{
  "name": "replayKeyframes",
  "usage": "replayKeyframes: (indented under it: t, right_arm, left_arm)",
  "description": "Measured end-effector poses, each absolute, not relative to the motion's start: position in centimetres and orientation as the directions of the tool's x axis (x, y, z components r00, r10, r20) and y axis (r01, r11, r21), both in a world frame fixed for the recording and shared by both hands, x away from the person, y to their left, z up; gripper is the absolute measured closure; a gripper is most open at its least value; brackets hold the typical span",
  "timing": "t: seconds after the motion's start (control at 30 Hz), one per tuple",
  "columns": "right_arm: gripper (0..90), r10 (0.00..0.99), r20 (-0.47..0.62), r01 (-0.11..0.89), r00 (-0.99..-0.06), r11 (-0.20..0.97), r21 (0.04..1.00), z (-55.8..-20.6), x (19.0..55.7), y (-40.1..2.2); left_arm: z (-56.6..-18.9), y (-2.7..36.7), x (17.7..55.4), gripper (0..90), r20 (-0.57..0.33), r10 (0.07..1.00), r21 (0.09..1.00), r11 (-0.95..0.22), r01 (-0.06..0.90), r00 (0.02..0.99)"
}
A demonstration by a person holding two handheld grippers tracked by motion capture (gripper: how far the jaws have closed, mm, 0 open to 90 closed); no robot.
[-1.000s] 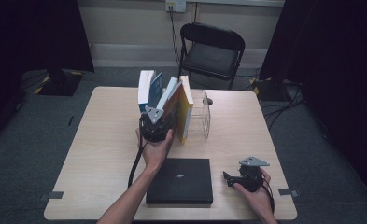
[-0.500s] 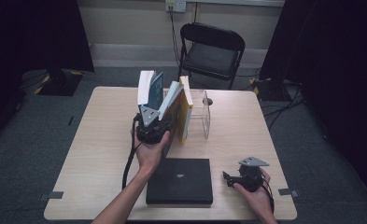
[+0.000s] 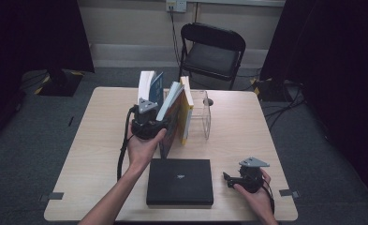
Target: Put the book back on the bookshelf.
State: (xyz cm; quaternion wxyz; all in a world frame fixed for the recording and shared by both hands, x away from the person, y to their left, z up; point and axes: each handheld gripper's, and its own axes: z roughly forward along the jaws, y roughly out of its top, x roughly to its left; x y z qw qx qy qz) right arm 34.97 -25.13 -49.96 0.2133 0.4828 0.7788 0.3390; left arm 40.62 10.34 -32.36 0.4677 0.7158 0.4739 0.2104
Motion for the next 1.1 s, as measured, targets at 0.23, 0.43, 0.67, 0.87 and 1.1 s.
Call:
replayKeyframes:
  t: [0.23,0.43,0.67,0.87,1.1]
  right_arm:
    - [13.6,0.896,-0.005,0.607,-0.443,0.304,0.734,-50.0,35.0,-25.1]
    - [13.5,0.896,-0.005,0.607,-0.443,0.304,0.734,-50.0,35.0,-25.1]
    - [13.6,0.897,-0.005,0.607,-0.443,0.304,0.734,-50.0,35.0,-25.1]
    - [13.6,0.897,-0.005,0.607,-0.443,0.304,0.734,-50.0,35.0,-25.1]
    - [13.5,0.897,-0.005,0.607,-0.442,0.304,0.734,-50.0,35.0,-25.1]
  left_arm:
    - [-31.1,10.3,41.2,64.2,-0.133,0.873,0.817,-0.171,0.55,0.47]
    - [-30.0,10.0,42.0,62.8,-0.143,0.866,0.764,-0.211,0.609,0.48]
    - [-28.8,9.8,43.0,61.1,-0.148,0.858,0.707,-0.255,0.659,0.491]
    - [-27.7,9.2,44.0,58.3,-0.141,0.852,0.674,-0.291,0.68,0.504]
    - [-26.8,8.1,46.1,59.0,-0.148,0.852,0.57,-0.342,0.747,0.502]
